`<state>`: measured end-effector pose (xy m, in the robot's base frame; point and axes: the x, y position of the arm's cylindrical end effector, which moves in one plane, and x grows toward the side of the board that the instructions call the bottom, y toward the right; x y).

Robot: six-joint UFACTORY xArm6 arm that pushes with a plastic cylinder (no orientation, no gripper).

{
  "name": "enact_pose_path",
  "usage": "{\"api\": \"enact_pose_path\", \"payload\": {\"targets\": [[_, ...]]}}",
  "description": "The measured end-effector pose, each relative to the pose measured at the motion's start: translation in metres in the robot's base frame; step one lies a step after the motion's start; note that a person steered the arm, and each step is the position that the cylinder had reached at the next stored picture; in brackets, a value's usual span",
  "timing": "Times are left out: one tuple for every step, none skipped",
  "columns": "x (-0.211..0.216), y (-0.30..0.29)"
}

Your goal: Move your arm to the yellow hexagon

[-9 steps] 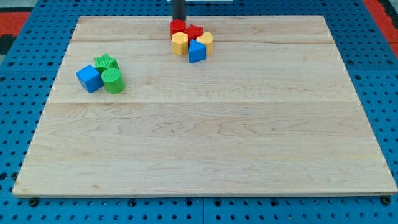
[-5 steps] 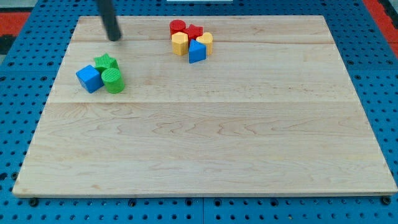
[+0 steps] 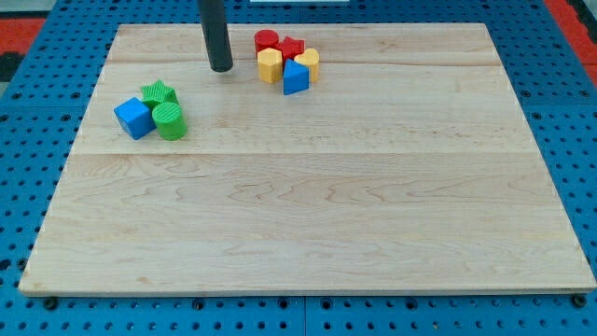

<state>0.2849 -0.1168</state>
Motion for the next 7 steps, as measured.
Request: {"api": "enact_pose_path", "payload": {"targets": [[0.0,-0.004],[0.001,0.013],[0.002,0.015],[0.009,0.026],[0.009,0.025],[0.008,0.023],[0.007,0.023]]}}
